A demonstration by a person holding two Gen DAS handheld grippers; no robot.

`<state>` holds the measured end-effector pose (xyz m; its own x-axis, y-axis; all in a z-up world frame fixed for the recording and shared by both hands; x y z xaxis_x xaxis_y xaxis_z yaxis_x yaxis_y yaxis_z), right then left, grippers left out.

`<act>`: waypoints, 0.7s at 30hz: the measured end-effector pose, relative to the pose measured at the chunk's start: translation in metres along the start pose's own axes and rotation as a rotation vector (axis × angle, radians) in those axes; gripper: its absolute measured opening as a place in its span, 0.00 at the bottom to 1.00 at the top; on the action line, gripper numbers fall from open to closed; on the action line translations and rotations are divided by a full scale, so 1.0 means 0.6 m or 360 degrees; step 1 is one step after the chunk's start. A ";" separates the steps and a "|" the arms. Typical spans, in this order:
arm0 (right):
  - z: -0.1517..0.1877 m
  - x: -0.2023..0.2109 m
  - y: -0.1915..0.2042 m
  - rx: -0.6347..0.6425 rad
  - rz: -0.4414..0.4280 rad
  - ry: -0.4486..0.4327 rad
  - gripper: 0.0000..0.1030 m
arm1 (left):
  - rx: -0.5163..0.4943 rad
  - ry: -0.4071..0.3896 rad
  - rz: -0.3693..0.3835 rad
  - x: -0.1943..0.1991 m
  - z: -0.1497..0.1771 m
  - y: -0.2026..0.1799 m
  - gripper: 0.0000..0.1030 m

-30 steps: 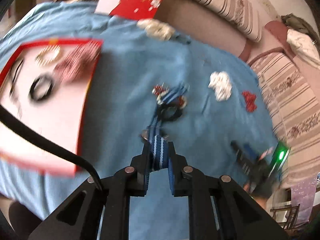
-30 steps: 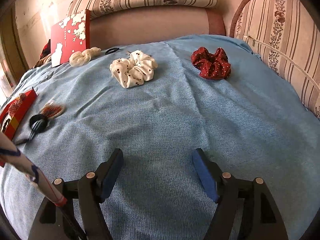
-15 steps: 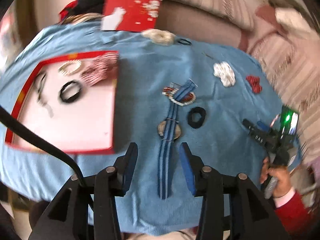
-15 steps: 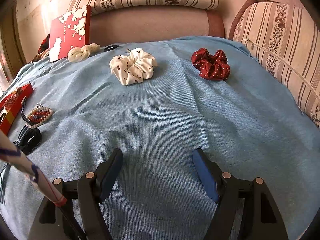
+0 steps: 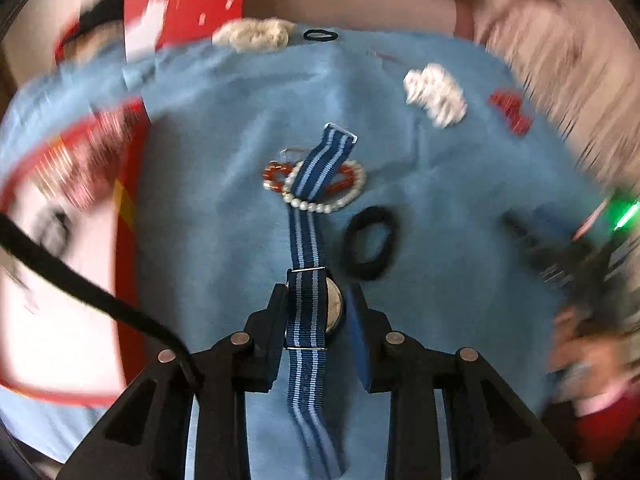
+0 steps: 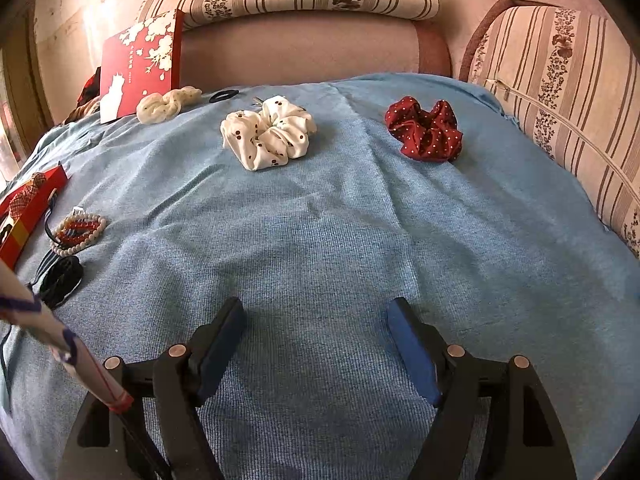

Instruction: Organize jewelry

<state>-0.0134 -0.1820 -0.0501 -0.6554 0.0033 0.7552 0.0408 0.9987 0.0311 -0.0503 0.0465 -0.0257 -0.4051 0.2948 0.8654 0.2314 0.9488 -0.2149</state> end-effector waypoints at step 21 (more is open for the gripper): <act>0.000 -0.002 0.002 0.0008 0.0010 0.0001 0.77 | 0.0613 -0.0185 0.0457 0.096 0.019 0.095 0.32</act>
<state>-0.0124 -0.1808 -0.0508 -0.6546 0.0096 0.7559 0.0412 0.9989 0.0230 -0.0704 0.1189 0.0069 -0.4743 0.5403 0.6951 0.0131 0.7937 -0.6081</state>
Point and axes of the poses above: each gripper's, at about its wrist camera, not at the fingertips, and x roughly against the way its jaws point, y to its left, z to its underside, the point moved 8 cm from there along -x, roughly the way its jaws point, and after that the axes turned 2 degrees about -y, right-handed, at the moved point
